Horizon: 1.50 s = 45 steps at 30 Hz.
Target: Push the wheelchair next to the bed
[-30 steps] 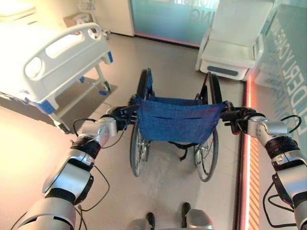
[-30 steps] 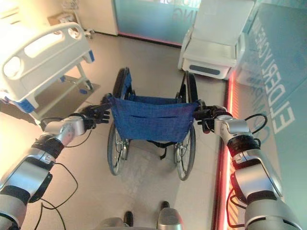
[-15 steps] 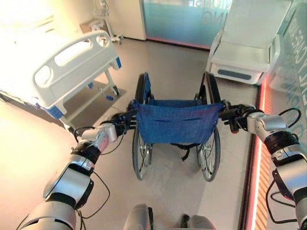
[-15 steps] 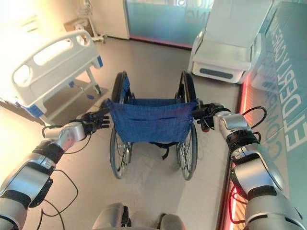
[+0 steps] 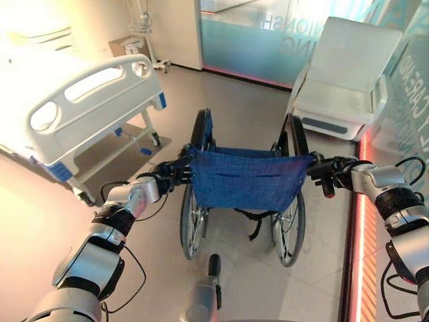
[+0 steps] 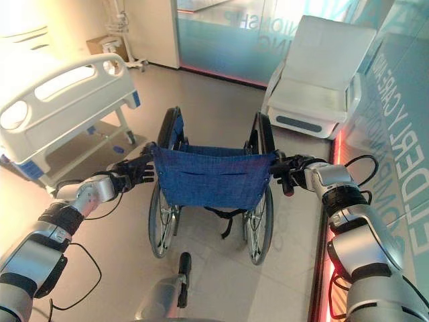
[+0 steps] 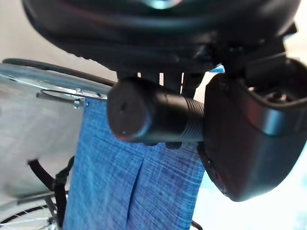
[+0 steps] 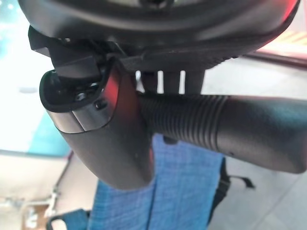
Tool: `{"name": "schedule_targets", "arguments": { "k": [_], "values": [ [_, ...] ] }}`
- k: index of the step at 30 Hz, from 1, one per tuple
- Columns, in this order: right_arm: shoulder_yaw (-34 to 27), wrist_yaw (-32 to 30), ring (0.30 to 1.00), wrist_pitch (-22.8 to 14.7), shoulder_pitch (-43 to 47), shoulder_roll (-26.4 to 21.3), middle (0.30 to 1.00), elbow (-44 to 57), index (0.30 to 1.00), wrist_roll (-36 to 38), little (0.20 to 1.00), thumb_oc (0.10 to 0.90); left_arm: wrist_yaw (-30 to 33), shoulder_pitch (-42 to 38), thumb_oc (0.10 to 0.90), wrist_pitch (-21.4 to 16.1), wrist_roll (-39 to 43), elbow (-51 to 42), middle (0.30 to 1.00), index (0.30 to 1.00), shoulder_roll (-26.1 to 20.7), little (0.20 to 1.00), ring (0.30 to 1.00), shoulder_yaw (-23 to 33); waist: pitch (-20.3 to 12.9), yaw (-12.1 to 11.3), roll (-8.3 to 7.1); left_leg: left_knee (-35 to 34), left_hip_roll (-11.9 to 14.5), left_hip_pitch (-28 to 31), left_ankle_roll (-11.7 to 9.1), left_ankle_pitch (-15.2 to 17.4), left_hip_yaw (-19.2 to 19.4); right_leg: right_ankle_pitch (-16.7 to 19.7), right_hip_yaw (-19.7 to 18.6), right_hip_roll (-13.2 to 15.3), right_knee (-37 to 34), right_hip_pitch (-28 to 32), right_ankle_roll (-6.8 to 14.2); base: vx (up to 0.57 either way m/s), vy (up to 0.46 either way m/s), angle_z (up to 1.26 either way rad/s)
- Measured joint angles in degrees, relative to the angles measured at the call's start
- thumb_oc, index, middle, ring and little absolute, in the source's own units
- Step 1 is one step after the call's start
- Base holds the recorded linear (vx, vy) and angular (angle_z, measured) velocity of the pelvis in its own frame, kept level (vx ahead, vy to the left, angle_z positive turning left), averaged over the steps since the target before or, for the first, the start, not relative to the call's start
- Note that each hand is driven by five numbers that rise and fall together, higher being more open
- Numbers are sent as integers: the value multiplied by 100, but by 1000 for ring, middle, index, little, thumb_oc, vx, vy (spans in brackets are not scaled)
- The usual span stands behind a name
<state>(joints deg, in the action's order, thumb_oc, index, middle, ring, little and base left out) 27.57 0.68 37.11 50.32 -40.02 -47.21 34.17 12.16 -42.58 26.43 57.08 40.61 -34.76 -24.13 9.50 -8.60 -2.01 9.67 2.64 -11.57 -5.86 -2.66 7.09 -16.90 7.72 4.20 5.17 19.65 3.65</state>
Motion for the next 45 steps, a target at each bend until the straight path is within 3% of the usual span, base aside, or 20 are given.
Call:
{"name": "schedule_targets", "arguments": {
  "k": [3,4,6,8,10,11,13,16,18,23,26,27,30,31,33,35,36,40,42,45],
  "values": [
    [-55,-3,300,-113,-99,9,300,5,300,-4,300,400,-32,-168,400,-45,-52,88,300,300,46,300,300,-17,-77,166,-180,-224,-306,241,1012,-488,95,-111,515,387,1271,-391,238,386,287,-8],
    [-124,-5,300,-133,-130,-33,300,84,300,-2,300,400,-86,-365,400,-56,-79,301,300,300,105,300,300,-24,-76,304,-246,-162,-491,265,1216,-479,92,-18,507,627,2540,-891,326,496,307,23],
    [-193,-7,300,-81,-124,-62,300,74,300,-23,300,400,-117,-536,400,-122,-115,542,300,300,295,300,300,-32,-80,565,-378,-169,-798,414,1483,-295,-117,602,397,976,3994,-1400,250,386,134,36],
    [-240,-7,300,-124,-112,-44,300,73,300,-26,300,400,-92,-532,400,-183,-142,565,300,300,297,300,300,-4,-54,610,-302,-314,-833,618,1500,-243,-272,641,380,991,4259,-1694,204,298,-2,-23],
    [-255,-22,300,-124,-112,-11,300,72,300,-28,300,400,-112,-523,400,-202,-283,586,300,300,321,300,300,36,55,542,-133,-644,-753,1019,1412,-290,-674,422,579,711,3601,-1743,4,323,-115,-51],
    [-339,-22,300,-167,-63,-62,300,83,300,-26,300,400,-103,-523,400,-341,-372,581,300,300,394,300,300,133,208,553,155,-721,-542,1130,1362,-275,-929,243,737,267,2533,-1796,-181,292,-173,-49],
    [-446,-33,300,-297,-40,-211,300,326,300,11,300,400,-105,-568,400,-487,-442,489,300,300,405,300,300,275,329,586,333,-832,-454,1099,1200,-253,-1039,343,758,-178,1184,-2308,-73,351,-190,-12],
    [-465,-81,300,-306,-53,-398,300,673,300,84,300,400,-97,-691,400,-598,-458,468,300,300,405,300,300,315,422,969,194,-755,-563,1015,1347,-25,-796,877,342,-212,-72,-2830,279,584,-162,61],
    [-508,-115,300,-174,-19,-520,300,726,300,238,300,400,-39,-751,400,-580,-449,372,300,300,397,300,300,314,612,1204,-104,-502,-862,1174,1388,167,-870,1421,257,284,-732,-2808,718,894,-205,105],
    [-602,-69,300,141,15,-579,300,532,300,217,300,400,126,-599,400,-547,-318,359,300,300,653,300,300,316,662,1388,-259,150,-1016,1514,1153,920,-1520,1824,322,552,-549,-2356,642,708,-210,61],
    [-418,121,300,169,41,-647,300,465,300,64,300,400,206,-205,400,-659,-317,191,300,300,817,300,300,437,433,1419,-61,242,-646,1616,875,1260,-1549,1879,315,376,266,-2327,332,469,-246,52],
    [-352,153,300,173,117,-642,300,467,300,27,300,400,254,-138,400,-699,-306,72,300,300,820,300,300,450,389,1463,14,987,-429,1368,528,1431,-1295,1740,486,246,351,-2302,-73,462,-299,68],
    [-278,133,300,162,252,-695,300,462,300,-35,300,400,322,-101,400,-805,-251,44,300,300,866,300,300,459,379,1341,-7,3233,-372,43,-305,657,-960,1459,557,171,472,-2291,-284,467,-218,29],
    [-177,132,300,152,336,-666,300,458,300,-34,300,400,331,-3,400,-830,-195,9,300,300,867,300,300,476,371,1263,12,3857,-341,-352,-377,-26,-935,1367,566,163,481,-2196,-373,465,-113,-11],
    [-143,101,300,130,354,-605,300,424,300,-34,300,400,360,106,400,-822,-117,-16,300,300,855,300,300,478,375,1198,5,4391,-264,-617,-299,-149,-739,1328,661,143,465,-2035,-431,443,-36,0],
    [19,58,300,109,344,-524,300,400,300,-35,300,400,344,367,400,-820,-43,-176,300,300,766,300,300,489,392,1068,-88,3631,-234,-780,-199,-41,-495,1115,749,28,240,-1575,-479,759,15,10],
    [29,44,300,105,341,-485,300,400,300,-36,300,400,304,484,400,-806,-38,-334,300,300,669,300,300,521,401,997,-122,2406,-135,-699,-152,0,-340,1068,720,-152,72,-1423,-492,673,42,-8],
    [123,39,300,86,340,-380,300,211,300,-15,300,400,232,582,400,-759,-18,-427,300,300,519,300,300,530,376,597,105,-794,-79,-558,-155,-55,-332,888,627,-827,-389,-679,-689,822,61,-24],
    [206,57,300,78,297,-330,300,224,300,48,300,400,233,689,400,-649,-1,-501,300,300,418,300,300,550,401,383,183,-1080,-104,-643,-160,-84,-12,701,551,-967,-403,-302,-917,726,66,-77],
    [204,264,300,43,290,-185,300,42,300,35,300,400,199,746,400,-432,17,-500,300,300,280,300,300,650,397,85,87,-396,-316,-640,4,-49,319,295,573,-958,-431,216,-783,877,147,-62]
  ]
}}
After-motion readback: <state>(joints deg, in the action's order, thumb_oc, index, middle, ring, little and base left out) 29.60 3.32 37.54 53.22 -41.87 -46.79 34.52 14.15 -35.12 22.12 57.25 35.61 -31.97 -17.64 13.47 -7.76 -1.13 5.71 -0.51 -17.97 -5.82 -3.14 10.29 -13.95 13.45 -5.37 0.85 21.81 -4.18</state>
